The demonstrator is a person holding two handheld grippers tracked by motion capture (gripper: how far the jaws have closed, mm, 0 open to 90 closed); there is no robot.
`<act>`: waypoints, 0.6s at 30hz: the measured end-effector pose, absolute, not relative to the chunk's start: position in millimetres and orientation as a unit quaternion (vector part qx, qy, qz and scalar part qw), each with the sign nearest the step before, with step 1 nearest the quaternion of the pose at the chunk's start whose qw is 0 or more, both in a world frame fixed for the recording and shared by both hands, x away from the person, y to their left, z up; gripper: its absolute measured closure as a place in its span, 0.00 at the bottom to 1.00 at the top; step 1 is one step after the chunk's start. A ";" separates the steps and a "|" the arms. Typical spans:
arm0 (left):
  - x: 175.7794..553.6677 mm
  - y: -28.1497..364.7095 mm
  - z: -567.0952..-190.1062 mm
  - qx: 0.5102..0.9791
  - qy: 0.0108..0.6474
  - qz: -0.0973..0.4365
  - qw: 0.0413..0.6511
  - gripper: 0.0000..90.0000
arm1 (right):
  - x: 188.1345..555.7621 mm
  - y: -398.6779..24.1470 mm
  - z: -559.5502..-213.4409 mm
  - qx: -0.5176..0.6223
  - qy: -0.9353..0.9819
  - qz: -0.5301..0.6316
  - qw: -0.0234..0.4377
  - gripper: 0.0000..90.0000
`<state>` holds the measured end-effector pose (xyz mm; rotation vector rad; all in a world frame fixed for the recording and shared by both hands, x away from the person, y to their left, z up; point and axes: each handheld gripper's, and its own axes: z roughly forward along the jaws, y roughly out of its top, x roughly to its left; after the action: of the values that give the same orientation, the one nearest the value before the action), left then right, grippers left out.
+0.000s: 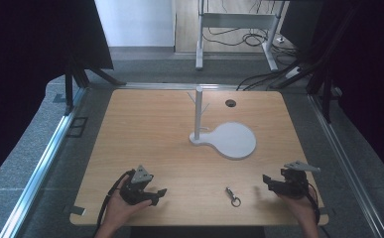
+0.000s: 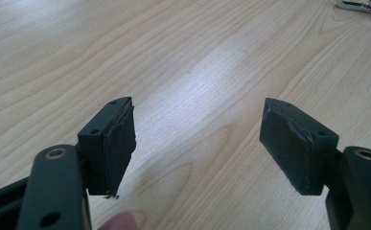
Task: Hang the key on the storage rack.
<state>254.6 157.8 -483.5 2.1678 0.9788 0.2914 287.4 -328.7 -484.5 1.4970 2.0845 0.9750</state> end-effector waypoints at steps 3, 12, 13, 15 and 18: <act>255.2 160.0 -482.9 0.840 0.383 0.114 0.367 0.32 | 286.3 -326.8 -483.5 0.528 0.747 0.353 0.198 0.27; 254.6 162.0 -481.5 0.836 0.387 0.111 0.373 0.32 | 283.1 -319.3 -479.5 0.507 0.765 0.358 0.170 0.35; 254.6 162.0 -481.5 0.836 0.387 0.111 0.373 0.32 | 283.1 -319.3 -479.5 0.507 0.765 0.358 0.170 0.35; 254.9 163.1 -481.9 0.832 0.392 0.109 0.376 0.32 | 283.4 -318.6 -476.6 0.502 0.770 0.357 0.166 0.36; 255.1 163.6 -482.9 0.834 0.390 0.106 0.376 0.32 | 285.7 -316.3 -470.5 0.495 0.783 0.344 0.154 0.38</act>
<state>255.1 163.6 -482.9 2.1335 0.9966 0.2708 285.7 -316.3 -470.5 1.4203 2.2449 0.9852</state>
